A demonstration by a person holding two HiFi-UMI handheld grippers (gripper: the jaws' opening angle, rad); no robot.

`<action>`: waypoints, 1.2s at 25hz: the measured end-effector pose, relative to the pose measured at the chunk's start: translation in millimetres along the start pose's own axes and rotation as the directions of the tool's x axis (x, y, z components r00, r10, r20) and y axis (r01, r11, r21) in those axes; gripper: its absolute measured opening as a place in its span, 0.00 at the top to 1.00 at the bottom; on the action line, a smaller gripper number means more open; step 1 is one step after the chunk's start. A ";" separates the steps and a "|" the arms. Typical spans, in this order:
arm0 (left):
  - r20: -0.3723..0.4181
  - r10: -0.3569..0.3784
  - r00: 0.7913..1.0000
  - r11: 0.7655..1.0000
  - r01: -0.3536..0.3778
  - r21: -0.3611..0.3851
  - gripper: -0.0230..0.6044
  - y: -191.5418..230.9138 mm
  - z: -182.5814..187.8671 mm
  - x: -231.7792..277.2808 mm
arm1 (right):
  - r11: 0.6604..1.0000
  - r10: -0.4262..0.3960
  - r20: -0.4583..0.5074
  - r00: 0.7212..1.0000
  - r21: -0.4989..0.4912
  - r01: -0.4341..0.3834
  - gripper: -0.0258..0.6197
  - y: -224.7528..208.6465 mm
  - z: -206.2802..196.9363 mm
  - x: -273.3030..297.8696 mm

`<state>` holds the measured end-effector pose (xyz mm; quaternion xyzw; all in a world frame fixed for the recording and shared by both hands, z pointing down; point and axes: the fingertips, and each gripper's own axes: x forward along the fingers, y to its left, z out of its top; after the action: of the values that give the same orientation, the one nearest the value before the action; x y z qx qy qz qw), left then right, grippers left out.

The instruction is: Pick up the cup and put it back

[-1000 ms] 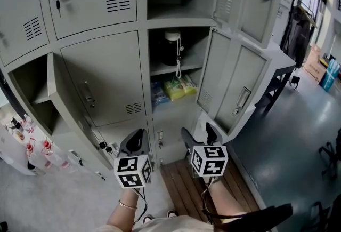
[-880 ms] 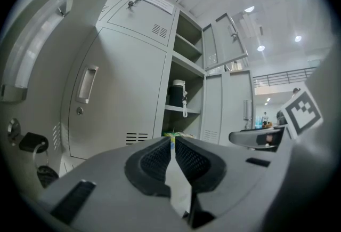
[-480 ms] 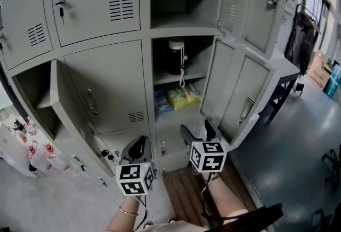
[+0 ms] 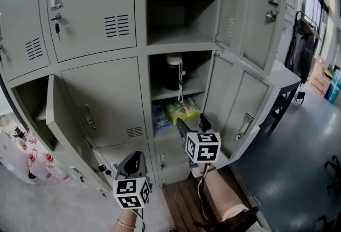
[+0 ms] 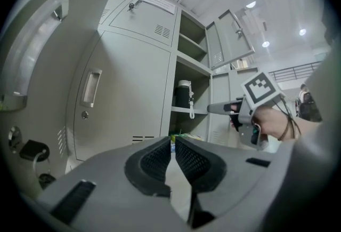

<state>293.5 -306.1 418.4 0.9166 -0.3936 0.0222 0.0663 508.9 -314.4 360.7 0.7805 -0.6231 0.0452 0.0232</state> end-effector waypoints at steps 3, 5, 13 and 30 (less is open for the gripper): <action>-0.004 0.008 1.000 1.000 -0.008 -0.019 0.92 4.2 -2.4 0.9 | 1.000 0.011 0.015 1.000 -0.003 -0.011 0.39 -2.8 13.0 16.0; -0.004 0.012 1.000 0.999 -0.012 -0.039 0.92 6.7 -3.1 0.1 | 1.000 0.019 0.020 1.000 0.001 -0.019 0.39 -5.1 18.7 25.3; 0.004 0.033 0.999 0.999 -0.033 -0.025 0.92 12.1 2.0 5.8 | 0.999 0.041 0.026 0.999 -0.019 -0.040 0.39 -11.0 40.4 63.6; -0.007 0.032 0.999 0.999 -0.032 0.001 0.92 3.2 -6.1 22.6 | 0.996 0.076 0.012 0.997 -0.038 -0.076 0.37 -14.8 71.7 139.5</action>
<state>306.9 -323.7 426.9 0.9101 -0.4080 0.0265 0.0667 556.9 -453.1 303.5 0.7559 -0.6533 0.0292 0.0318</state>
